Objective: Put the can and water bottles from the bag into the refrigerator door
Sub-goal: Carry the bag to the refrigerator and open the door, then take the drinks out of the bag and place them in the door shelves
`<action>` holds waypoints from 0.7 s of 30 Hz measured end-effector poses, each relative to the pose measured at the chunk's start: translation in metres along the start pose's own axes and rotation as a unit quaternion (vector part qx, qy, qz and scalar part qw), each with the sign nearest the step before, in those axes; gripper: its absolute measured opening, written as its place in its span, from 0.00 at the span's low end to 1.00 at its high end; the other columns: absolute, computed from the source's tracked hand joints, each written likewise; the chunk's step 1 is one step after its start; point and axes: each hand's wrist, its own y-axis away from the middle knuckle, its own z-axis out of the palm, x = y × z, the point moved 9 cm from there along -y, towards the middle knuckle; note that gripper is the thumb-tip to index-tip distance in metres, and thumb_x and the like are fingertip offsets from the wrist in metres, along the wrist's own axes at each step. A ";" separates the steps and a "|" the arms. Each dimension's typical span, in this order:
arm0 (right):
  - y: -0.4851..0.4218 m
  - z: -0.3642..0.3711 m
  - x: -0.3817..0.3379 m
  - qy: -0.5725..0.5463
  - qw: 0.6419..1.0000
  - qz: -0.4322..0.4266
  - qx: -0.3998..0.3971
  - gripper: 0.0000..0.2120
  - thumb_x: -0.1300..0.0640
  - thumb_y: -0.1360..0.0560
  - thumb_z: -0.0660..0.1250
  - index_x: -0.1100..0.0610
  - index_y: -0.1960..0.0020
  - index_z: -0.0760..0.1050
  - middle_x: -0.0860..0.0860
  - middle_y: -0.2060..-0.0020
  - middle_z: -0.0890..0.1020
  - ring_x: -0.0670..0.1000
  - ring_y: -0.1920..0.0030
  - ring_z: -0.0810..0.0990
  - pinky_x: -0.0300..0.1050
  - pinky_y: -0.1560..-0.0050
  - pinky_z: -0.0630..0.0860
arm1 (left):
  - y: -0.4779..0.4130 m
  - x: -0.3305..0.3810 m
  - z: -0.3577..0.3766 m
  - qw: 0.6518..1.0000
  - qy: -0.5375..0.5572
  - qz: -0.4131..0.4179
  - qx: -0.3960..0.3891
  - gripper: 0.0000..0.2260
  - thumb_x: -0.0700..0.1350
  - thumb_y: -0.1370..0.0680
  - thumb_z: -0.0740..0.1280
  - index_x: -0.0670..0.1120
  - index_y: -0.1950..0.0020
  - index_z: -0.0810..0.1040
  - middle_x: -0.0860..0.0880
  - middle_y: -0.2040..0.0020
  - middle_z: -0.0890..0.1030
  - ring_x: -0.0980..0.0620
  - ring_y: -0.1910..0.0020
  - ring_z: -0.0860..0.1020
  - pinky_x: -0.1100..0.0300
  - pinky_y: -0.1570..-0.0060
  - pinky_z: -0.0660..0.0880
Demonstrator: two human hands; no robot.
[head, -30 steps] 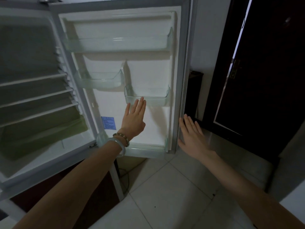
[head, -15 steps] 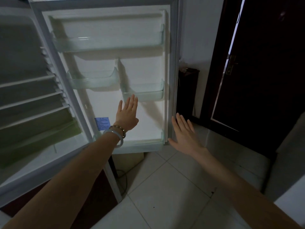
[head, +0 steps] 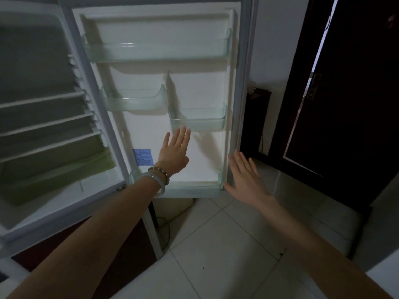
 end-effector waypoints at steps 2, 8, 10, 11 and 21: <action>-0.001 0.002 -0.008 -0.004 1.000 -0.011 0.004 0.39 0.45 0.25 0.61 0.59 0.25 0.42 0.58 0.24 0.45 0.55 0.25 0.41 0.54 0.26 0.41 | 0.015 0.003 0.000 1.000 0.006 0.018 0.002 0.35 0.50 0.23 0.59 0.42 0.25 0.41 0.43 0.23 0.46 0.46 0.25 0.45 0.47 0.28 0.41; -0.002 0.023 -0.064 -0.008 0.996 -0.089 -0.001 0.38 0.46 0.28 0.66 0.61 0.26 0.54 0.62 0.27 0.59 0.60 0.27 0.56 0.56 0.28 0.48 | 0.103 -0.020 0.010 0.995 0.079 0.043 0.044 0.34 0.52 0.27 0.68 0.39 0.27 0.60 0.40 0.29 0.67 0.42 0.29 0.64 0.45 0.30 0.55; -0.001 0.040 -0.095 -0.011 0.991 -0.131 -0.007 0.36 0.45 0.31 0.65 0.62 0.29 0.61 0.63 0.31 0.67 0.62 0.31 0.65 0.60 0.30 0.55 | 0.143 -0.038 0.020 0.996 0.082 0.015 0.045 0.34 0.53 0.29 0.71 0.38 0.29 0.65 0.40 0.32 0.70 0.41 0.32 0.68 0.43 0.33 0.60; 0.000 0.051 -0.111 -0.015 0.988 -0.151 -0.017 0.36 0.45 0.32 0.64 0.63 0.30 0.63 0.63 0.32 0.69 0.62 0.32 0.68 0.61 0.32 0.58 | 0.164 -0.048 0.025 0.996 0.082 -0.005 0.042 0.33 0.53 0.30 0.71 0.39 0.30 0.66 0.40 0.32 0.71 0.41 0.33 0.70 0.44 0.34 0.62; 0.052 0.134 -0.327 -0.115 0.912 -0.383 -0.096 0.38 0.49 0.35 0.74 0.64 0.31 0.64 0.65 0.35 0.72 0.63 0.37 0.72 0.58 0.38 0.70 | 0.404 -0.139 0.064 0.953 0.108 -0.279 -0.049 0.37 0.56 0.30 0.70 0.39 0.28 0.61 0.42 0.29 0.66 0.44 0.31 0.67 0.49 0.32 0.62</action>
